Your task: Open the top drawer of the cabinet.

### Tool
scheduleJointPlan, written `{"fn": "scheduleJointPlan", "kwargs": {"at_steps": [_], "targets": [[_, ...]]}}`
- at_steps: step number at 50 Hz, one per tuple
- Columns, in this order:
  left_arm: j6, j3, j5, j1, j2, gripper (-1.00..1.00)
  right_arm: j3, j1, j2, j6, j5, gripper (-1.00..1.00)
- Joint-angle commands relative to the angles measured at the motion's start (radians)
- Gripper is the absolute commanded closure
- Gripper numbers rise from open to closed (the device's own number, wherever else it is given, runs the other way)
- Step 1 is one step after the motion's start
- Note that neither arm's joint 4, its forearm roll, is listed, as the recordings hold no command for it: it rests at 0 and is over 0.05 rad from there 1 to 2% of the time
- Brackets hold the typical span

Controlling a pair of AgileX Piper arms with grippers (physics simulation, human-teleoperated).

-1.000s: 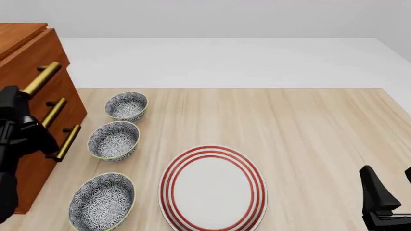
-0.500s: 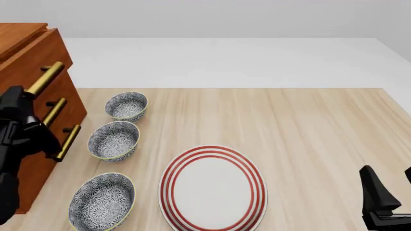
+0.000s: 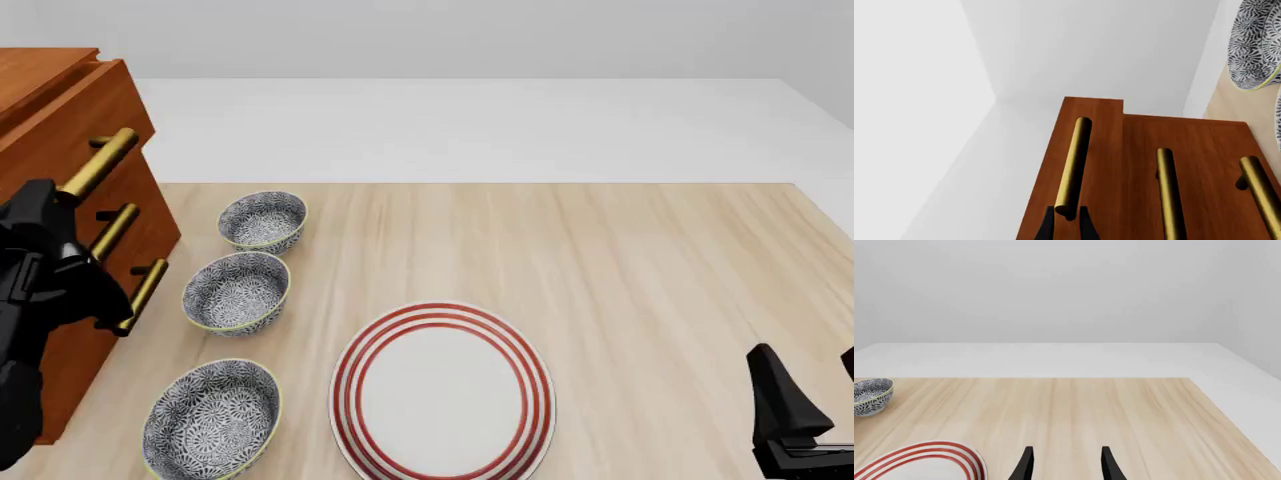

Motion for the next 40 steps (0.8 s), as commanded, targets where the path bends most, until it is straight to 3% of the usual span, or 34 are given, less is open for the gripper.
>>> {"fn": "scheduleJointPlan", "kwargs": {"at_steps": [1,6,7,27,40], "targets": [[0.014,0.081,0.018,-0.051,-0.026,1.0,0.0,0.0,0.0,0.0,0.0,-1.0],[0.004,0.077,0.051,-0.045,-0.035,1.0,0.0,0.0,0.0,0.0,0.0,-1.0],[0.002,0.077,0.055,-0.044,-0.037,-1.0,0.0,0.0,0.0,0.0,0.0,-1.0],[-0.003,0.081,0.108,-0.037,-0.069,-1.0,0.0,0.0,0.0,0.0,0.0,-1.0],[-0.009,0.092,0.181,-0.035,-0.167,-1.0,0.0,0.0,0.0,0.0,0.0,-1.0]]}}
